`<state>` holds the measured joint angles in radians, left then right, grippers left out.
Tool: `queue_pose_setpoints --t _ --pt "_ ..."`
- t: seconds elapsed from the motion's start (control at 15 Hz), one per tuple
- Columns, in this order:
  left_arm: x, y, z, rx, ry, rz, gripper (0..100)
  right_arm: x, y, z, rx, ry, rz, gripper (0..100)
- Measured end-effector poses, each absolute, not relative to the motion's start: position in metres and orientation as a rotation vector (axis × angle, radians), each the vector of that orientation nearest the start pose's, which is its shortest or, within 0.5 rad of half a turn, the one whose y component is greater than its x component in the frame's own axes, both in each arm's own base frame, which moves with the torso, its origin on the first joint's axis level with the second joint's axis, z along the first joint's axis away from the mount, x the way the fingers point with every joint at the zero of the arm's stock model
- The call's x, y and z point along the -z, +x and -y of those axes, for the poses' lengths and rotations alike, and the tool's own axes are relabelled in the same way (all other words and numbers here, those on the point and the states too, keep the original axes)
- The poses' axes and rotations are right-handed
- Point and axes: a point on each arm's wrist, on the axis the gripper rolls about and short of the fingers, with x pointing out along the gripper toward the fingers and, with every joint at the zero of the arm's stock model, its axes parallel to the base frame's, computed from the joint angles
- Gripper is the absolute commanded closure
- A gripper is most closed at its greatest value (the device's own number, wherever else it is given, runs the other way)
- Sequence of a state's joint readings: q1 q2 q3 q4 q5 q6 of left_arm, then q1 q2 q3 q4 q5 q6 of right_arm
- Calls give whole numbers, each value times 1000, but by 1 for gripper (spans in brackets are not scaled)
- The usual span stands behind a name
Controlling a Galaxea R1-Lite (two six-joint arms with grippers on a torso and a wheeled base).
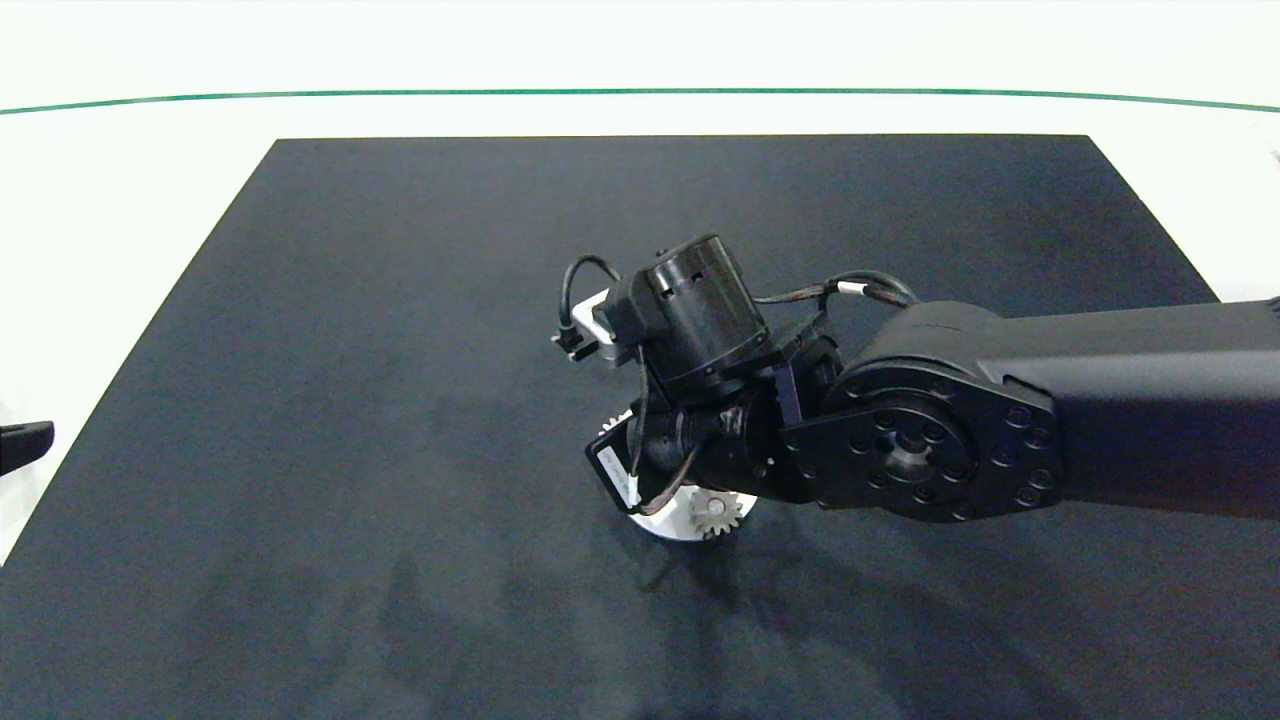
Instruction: Install three planetary gears onto the carrier pins
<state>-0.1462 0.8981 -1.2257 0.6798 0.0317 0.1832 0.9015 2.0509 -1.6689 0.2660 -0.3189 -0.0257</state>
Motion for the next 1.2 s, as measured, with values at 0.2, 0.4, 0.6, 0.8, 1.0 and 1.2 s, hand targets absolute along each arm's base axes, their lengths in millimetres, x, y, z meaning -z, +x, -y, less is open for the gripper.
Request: queue_pose_setpoints --t 0.2,0.4,0.6,0.8,1.0,1.2 --pt "-327 50 7 146 213 -340 0 -209 259 -316 -568 -404 -537 0" --pt "-327 51 7 146 212 -342 0 -214 251 -305 -561 -400 -544 0" --pt "-327 54 7 140 209 -331 0 -238 233 -272 -498 -389 -507 0" --pt "-327 56 7 117 177 -243 0 -272 209 -217 -392 -367 -431 0" --pt "-324 42 2 38 120 -196 0 -302 175 -147 -264 -331 -339 0" --pt "-323 25 -2 -95 108 -162 0 -313 129 -75 -98 -283 -256 0"
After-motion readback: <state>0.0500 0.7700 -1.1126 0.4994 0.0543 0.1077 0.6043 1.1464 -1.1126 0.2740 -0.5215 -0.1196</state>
